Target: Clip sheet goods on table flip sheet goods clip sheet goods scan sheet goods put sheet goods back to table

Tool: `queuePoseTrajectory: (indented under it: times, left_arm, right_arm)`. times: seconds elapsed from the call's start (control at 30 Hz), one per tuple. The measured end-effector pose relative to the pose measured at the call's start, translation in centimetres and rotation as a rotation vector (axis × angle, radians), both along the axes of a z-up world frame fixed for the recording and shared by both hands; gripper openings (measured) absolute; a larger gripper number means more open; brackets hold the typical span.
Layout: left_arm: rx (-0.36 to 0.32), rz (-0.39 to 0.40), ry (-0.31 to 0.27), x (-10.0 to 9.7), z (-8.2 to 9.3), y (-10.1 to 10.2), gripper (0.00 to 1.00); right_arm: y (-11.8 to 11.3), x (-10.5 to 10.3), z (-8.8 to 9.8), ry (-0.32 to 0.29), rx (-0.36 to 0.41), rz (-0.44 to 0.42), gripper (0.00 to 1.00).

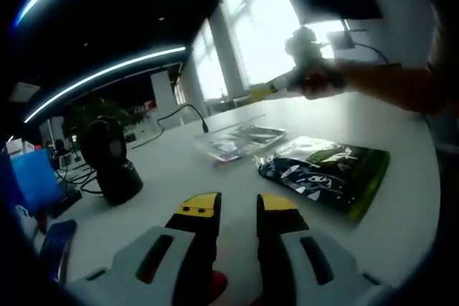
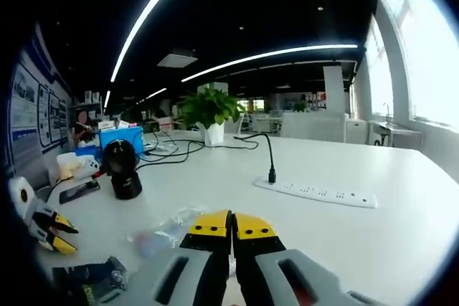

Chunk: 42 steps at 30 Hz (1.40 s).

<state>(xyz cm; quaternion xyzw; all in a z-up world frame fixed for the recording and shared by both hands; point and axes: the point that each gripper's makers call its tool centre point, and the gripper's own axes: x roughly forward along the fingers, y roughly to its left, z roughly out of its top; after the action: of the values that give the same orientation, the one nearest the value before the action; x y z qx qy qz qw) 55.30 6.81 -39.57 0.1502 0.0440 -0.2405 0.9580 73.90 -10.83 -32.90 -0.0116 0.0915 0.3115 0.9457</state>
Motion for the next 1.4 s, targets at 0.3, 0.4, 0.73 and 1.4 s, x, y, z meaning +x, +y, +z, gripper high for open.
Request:
queuePoseTrajectory:
  times: [0.3, 0.4, 0.73, 1.4]
  left_arm:
    - [0.006, 0.006, 0.000, 0.0, 0.1, 0.1, 0.13]
    - [0.010, 0.008, 0.000, 0.0, 0.0, 0.1, 0.13]
    - [0.014, -0.001, 0.001, -0.1, 0.0, -0.1, 0.13]
    - [0.007, 0.010, -0.003, -0.1, 0.1, 0.0, 0.13]
  right_arm:
    - [-0.5, -3.5, 1.8, -0.063, 0.007, 0.031, 0.00]
    - [-0.9, -4.5, 2.1, -0.072, 0.017, 0.037, 0.00]
    - [-2.1, -8.0, 2.6, -0.104, 0.015, 0.039, 0.00]
    - [-4.3, -12.1, 0.8, -0.088, -0.018, 0.041, 0.00]
